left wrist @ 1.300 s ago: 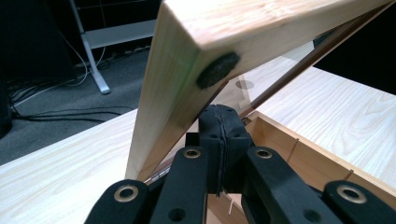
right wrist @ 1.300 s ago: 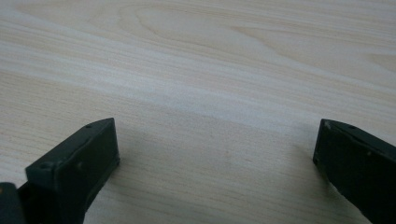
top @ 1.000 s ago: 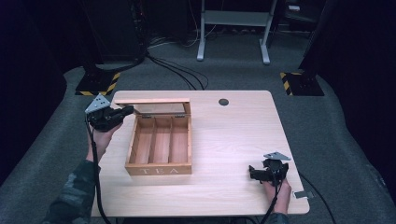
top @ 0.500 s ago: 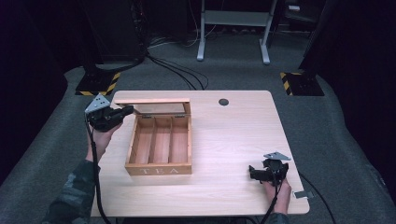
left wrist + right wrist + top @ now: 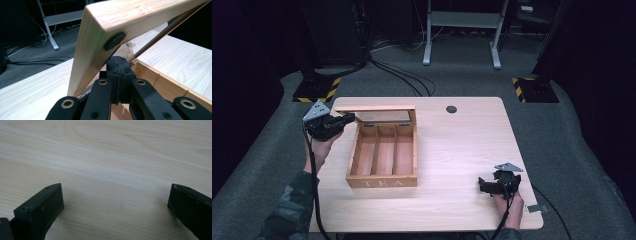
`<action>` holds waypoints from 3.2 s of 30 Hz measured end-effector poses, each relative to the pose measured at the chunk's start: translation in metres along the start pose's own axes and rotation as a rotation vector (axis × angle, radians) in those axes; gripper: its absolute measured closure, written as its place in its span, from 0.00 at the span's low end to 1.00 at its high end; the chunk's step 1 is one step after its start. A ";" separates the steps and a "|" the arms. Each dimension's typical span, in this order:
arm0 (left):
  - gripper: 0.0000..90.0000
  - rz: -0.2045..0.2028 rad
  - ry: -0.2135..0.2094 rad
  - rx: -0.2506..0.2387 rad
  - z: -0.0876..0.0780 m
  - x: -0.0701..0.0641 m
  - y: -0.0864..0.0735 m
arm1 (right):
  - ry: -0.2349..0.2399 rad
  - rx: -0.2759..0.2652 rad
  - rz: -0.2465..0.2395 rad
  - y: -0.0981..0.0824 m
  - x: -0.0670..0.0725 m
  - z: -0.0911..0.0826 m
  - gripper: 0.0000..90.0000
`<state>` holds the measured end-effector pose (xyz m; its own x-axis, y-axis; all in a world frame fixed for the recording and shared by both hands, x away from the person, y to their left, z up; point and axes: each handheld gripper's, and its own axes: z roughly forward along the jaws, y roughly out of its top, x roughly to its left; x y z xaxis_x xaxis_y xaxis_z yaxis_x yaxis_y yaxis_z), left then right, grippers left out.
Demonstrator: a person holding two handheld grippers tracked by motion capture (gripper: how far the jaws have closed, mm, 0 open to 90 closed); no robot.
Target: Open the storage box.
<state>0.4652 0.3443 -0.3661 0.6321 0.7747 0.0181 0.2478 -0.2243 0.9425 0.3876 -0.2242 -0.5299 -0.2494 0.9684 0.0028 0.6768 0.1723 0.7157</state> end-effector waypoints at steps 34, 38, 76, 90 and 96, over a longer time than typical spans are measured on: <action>0.99 0.005 0.004 -0.004 0.000 0.000 0.001 | 0.000 -0.002 -0.001 0.000 0.000 0.000 0.00; 0.99 0.004 0.000 -0.002 0.000 0.000 0.000 | 0.001 -0.003 -0.004 0.000 0.000 0.000 0.00; 1.00 0.042 0.005 -0.001 -0.009 -0.012 -0.007 | 0.000 -0.004 -0.004 0.000 0.000 0.000 0.00; 1.00 0.079 0.018 -0.023 -0.019 -0.038 -0.040 | 0.000 0.000 0.000 0.000 0.000 0.000 0.00; 1.00 0.070 0.008 -0.028 -0.024 -0.048 -0.059 | -0.001 -0.001 -0.001 0.000 0.000 0.000 0.00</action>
<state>0.4027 0.3344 -0.4144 0.6411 0.7625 0.0871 0.1827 -0.2620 0.9476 0.3877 -0.2243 -0.5299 -0.2499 0.9683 0.0013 0.6756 0.1735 0.7166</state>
